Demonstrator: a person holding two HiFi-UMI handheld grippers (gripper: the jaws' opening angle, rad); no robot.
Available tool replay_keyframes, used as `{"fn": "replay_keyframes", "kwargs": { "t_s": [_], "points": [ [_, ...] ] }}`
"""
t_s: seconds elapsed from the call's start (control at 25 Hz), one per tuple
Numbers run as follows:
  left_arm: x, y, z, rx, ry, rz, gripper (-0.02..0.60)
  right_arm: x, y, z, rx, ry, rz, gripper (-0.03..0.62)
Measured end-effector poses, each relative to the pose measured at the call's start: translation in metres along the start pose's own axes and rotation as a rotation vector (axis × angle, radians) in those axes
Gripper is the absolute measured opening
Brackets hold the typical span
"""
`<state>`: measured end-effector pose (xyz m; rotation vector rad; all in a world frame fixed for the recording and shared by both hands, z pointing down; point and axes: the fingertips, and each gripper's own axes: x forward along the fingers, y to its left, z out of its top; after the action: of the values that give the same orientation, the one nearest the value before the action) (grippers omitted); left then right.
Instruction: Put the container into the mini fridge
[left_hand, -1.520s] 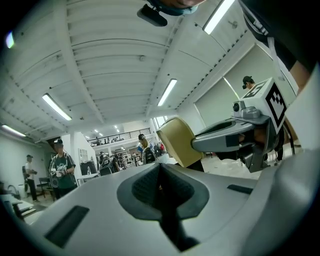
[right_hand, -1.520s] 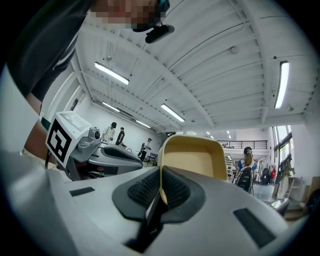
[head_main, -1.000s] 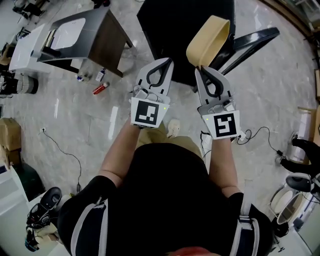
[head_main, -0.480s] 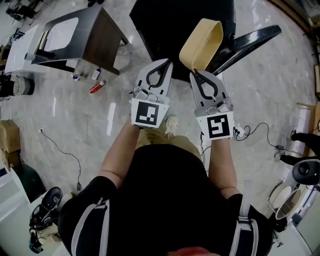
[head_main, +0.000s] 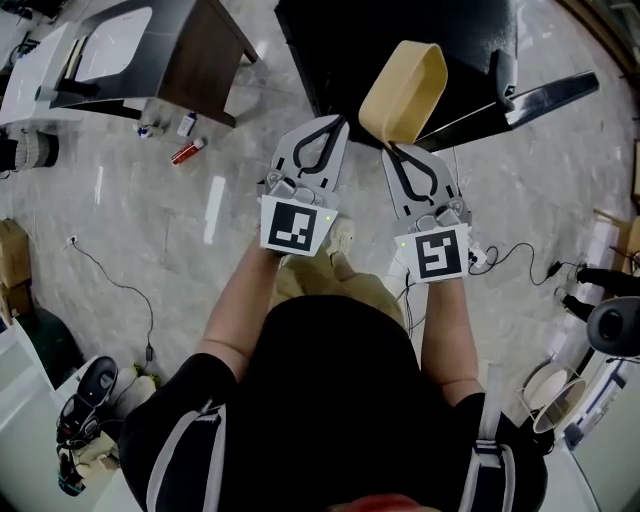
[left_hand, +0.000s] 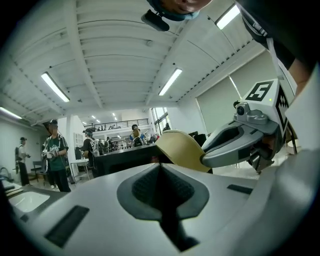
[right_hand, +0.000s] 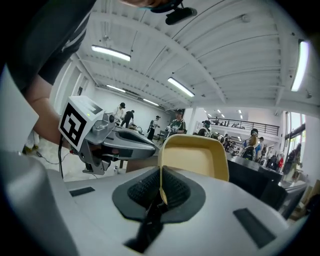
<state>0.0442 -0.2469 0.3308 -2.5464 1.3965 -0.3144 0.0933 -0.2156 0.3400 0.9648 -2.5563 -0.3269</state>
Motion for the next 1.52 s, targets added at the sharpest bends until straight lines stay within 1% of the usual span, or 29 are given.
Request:
{"fn": "replay_keyframes", "kwargs": {
  "t_s": [0.28,0.44,0.56,0.68,0.8,1.04,1.2,1.36,1.52],
  "points": [
    [0.014,0.022,-0.061,-0.041,0.031,0.005,0.023,0.043,0.03,-0.048,-0.045,0.122,0.09,0.041],
    [0.024,0.024,-0.098,-0.054,0.058,0.004,0.023,0.061,0.04,-0.079,-0.018,0.157,0.11,0.041],
    [0.029,0.025,-0.119,-0.058,0.073,-0.003,0.023,0.077,0.045,-0.097,-0.059,0.203,0.145,0.041],
    [0.035,0.029,-0.132,-0.069,0.073,0.004,0.023,0.092,0.048,-0.112,-0.099,0.247,0.188,0.041],
    [0.042,0.033,-0.144,-0.076,0.075,0.006,0.023,0.107,0.05,-0.129,-0.114,0.293,0.234,0.041],
    [0.063,0.035,-0.17,-0.106,0.073,-0.003,0.023,0.131,0.043,-0.168,-0.152,0.387,0.278,0.041],
    [0.076,0.035,-0.188,-0.115,0.078,-0.021,0.023,0.152,0.032,-0.191,-0.213,0.447,0.283,0.041],
    [0.089,0.036,-0.206,-0.123,0.086,-0.038,0.023,0.174,0.019,-0.209,-0.242,0.497,0.28,0.041],
    [0.1,0.048,-0.215,-0.129,0.071,-0.021,0.023,0.195,0.012,-0.225,-0.292,0.534,0.277,0.041]
  ]
}}
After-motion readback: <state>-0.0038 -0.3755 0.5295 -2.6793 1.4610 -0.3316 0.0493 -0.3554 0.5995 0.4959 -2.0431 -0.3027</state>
